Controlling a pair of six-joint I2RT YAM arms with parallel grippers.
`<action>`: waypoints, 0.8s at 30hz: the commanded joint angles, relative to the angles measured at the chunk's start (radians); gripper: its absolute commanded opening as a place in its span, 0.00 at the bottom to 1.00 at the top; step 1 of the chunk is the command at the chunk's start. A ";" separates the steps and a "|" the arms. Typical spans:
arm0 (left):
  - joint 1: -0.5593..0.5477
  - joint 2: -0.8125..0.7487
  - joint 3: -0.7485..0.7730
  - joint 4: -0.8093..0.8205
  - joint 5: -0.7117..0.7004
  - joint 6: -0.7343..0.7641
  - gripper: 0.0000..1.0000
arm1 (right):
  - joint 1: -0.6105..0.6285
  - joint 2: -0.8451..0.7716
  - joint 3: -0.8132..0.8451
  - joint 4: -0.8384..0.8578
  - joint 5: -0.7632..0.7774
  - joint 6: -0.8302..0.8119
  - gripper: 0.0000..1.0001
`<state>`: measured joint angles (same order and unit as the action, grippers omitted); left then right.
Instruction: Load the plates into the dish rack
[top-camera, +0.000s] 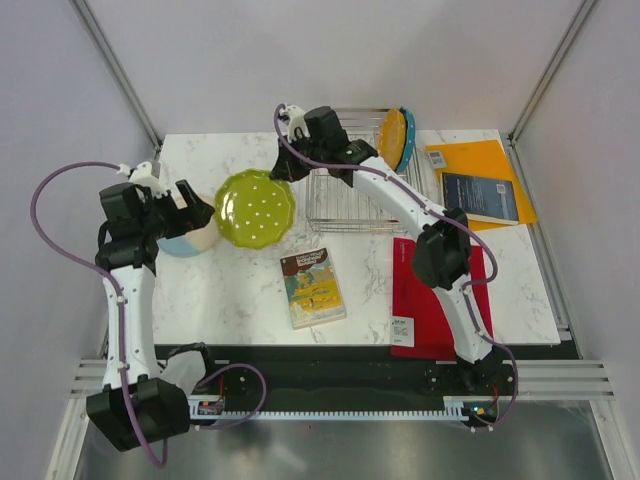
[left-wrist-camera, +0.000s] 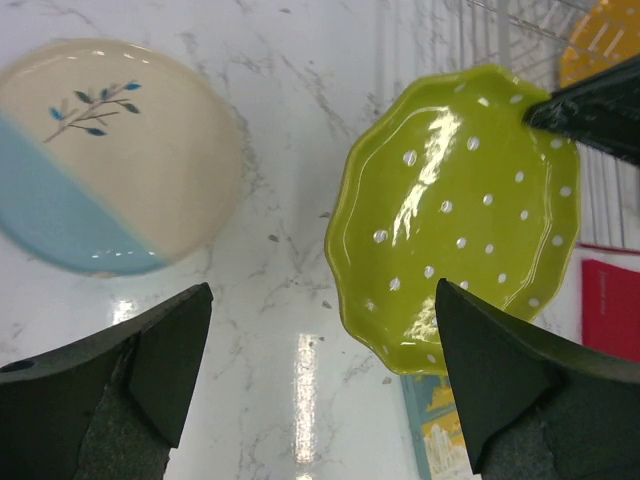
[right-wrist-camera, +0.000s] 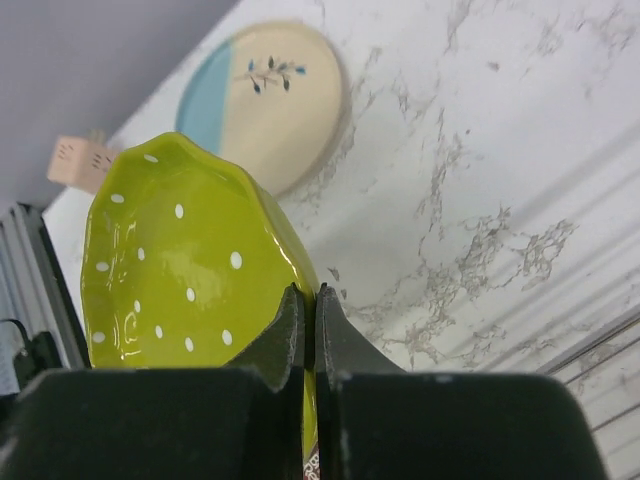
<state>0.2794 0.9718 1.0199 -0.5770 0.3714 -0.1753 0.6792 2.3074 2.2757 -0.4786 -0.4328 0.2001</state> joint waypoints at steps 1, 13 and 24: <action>0.003 0.082 -0.012 0.092 0.207 -0.024 0.97 | -0.006 -0.157 -0.025 0.123 -0.112 0.140 0.00; 0.001 0.200 -0.037 0.209 0.463 -0.095 0.82 | -0.009 -0.190 -0.065 0.130 -0.121 0.137 0.00; 0.003 0.255 -0.060 0.226 0.635 -0.124 0.53 | 0.019 -0.169 -0.058 0.152 -0.123 0.136 0.00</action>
<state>0.2882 1.2114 0.9688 -0.3897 0.8753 -0.2626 0.6724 2.1891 2.1826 -0.4557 -0.4892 0.2665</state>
